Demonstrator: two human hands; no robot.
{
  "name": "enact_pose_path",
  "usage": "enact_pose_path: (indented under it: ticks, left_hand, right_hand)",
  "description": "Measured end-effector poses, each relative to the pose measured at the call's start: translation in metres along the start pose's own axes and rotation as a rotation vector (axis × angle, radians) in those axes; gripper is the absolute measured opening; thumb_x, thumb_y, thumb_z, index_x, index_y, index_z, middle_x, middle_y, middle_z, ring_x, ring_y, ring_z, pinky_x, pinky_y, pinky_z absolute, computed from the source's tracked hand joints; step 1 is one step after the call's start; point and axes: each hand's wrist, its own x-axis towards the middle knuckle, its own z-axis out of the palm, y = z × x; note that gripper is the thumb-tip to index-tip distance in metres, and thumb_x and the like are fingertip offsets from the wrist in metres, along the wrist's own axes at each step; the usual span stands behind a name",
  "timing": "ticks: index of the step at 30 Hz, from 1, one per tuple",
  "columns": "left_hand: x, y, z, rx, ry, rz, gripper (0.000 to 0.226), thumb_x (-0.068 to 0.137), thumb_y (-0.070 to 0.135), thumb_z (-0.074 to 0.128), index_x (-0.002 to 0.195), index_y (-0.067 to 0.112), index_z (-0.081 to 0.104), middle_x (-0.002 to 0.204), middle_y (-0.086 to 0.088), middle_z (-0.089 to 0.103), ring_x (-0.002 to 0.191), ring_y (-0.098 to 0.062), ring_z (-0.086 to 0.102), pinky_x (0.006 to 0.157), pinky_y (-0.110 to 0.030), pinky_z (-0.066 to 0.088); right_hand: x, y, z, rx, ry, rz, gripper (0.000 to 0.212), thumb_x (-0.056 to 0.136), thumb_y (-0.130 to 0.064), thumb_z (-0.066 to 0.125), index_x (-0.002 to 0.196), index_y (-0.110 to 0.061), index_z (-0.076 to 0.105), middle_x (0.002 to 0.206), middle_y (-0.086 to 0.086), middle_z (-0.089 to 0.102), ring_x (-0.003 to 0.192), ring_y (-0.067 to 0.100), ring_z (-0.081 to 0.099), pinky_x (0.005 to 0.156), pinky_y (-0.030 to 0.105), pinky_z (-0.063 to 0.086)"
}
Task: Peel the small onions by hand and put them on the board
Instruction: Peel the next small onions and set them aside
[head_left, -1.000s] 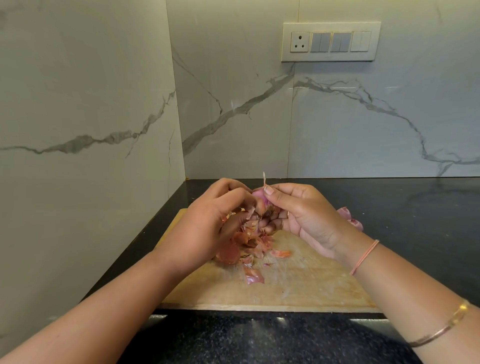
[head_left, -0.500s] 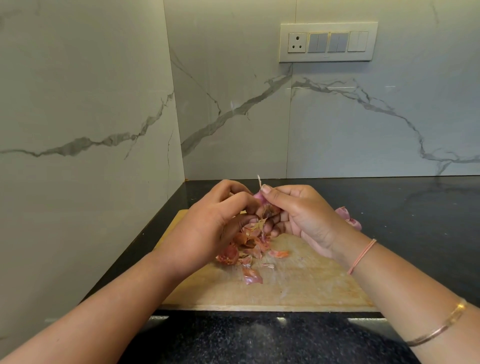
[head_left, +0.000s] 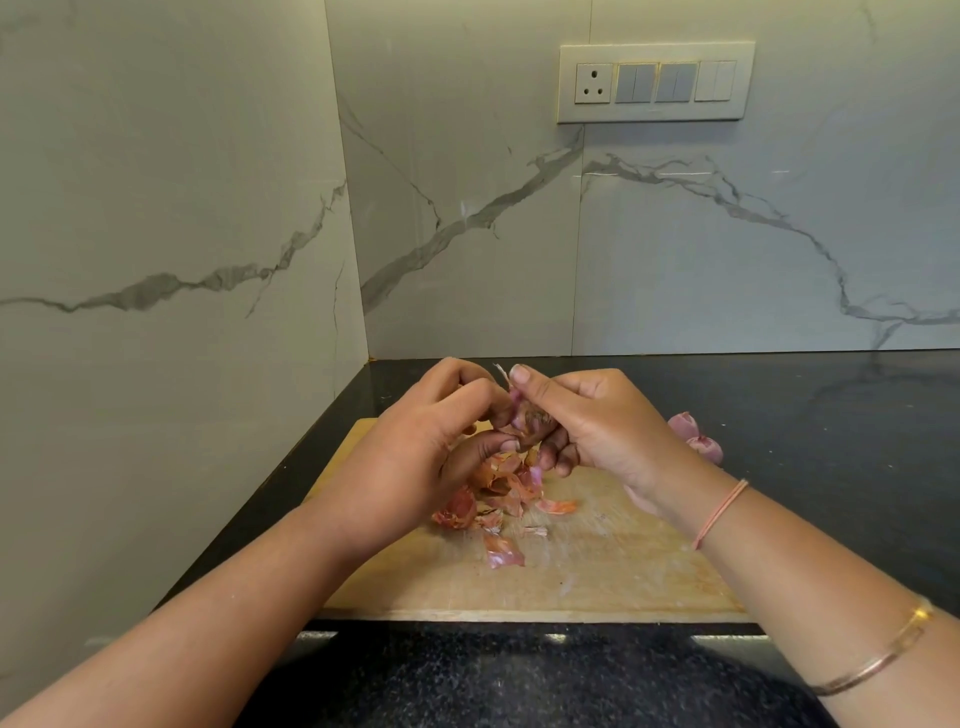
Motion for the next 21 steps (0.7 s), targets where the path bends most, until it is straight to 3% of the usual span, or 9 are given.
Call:
enact_pose_path:
  ticks: [7,12,15,18,21]
  left_hand:
    - [-0.0001,-0.0033,-0.0012,0.005,0.017,-0.038,0.011,0.089,0.026,0.056,0.095,0.032,0.048,0.107,0.016,0.043,0.092,-0.006,0.053,0.074,-0.033,0.052]
    - [0.0005,-0.0051,-0.0018,0.016,0.048,-0.051,0.012,0.090,0.036,0.050,0.096,0.026,0.051,0.106,0.017,0.045,0.090,-0.007,0.054,0.072,-0.031,0.051]
    - [0.0008,-0.0048,-0.0019,0.033,0.059,-0.045,0.008,0.091,0.026,0.055,0.097,0.021,0.054,0.106,0.015,0.048,0.091,-0.006,0.053,0.073,-0.029,0.051]
    - [0.0009,-0.0039,-0.0016,0.015,0.064,-0.054,0.008,0.089,0.018,0.061,0.094,0.018,0.055,0.105,0.012,0.052,0.092,-0.007,0.054,0.075,-0.027,0.050]
    - [0.0011,-0.0025,-0.0021,-0.003,0.070,-0.059,0.008,0.087,0.014,0.063,0.090,0.016,0.057,0.103,0.010,0.055,0.092,-0.008,0.056,0.075,-0.027,0.051]
  right_hand:
    - [0.0015,0.0002,0.0017,0.279,-0.018,0.074,0.032,0.094,-0.027,0.053,0.098,0.003,0.064,0.067,0.008,0.061,0.048,0.016,0.055,0.042,0.021,0.044]
    - [0.0026,0.0006,0.0008,0.411,-0.028,0.090,0.021,0.096,-0.018,0.049,0.104,-0.001,0.059,0.074,0.014,0.060,0.053,0.017,0.057,0.047,0.023,0.047]
    - [0.0030,0.0017,0.0001,0.426,-0.045,0.091,0.019,0.098,-0.014,0.045,0.100,-0.004,0.061,0.078,0.015,0.062,0.055,0.018,0.056,0.050,0.024,0.048]
    - [0.0045,0.0028,-0.0009,0.430,-0.052,0.095,0.021,0.097,-0.020,0.047,0.099,-0.006,0.062,0.083,0.014,0.064,0.057,0.017,0.056,0.051,0.024,0.048]
    - [0.0039,0.0025,-0.0002,0.400,-0.061,0.089,0.032,0.078,-0.035,0.064,0.098,-0.010,0.061,0.081,0.010,0.063,0.059,0.016,0.054,0.053,0.023,0.046]
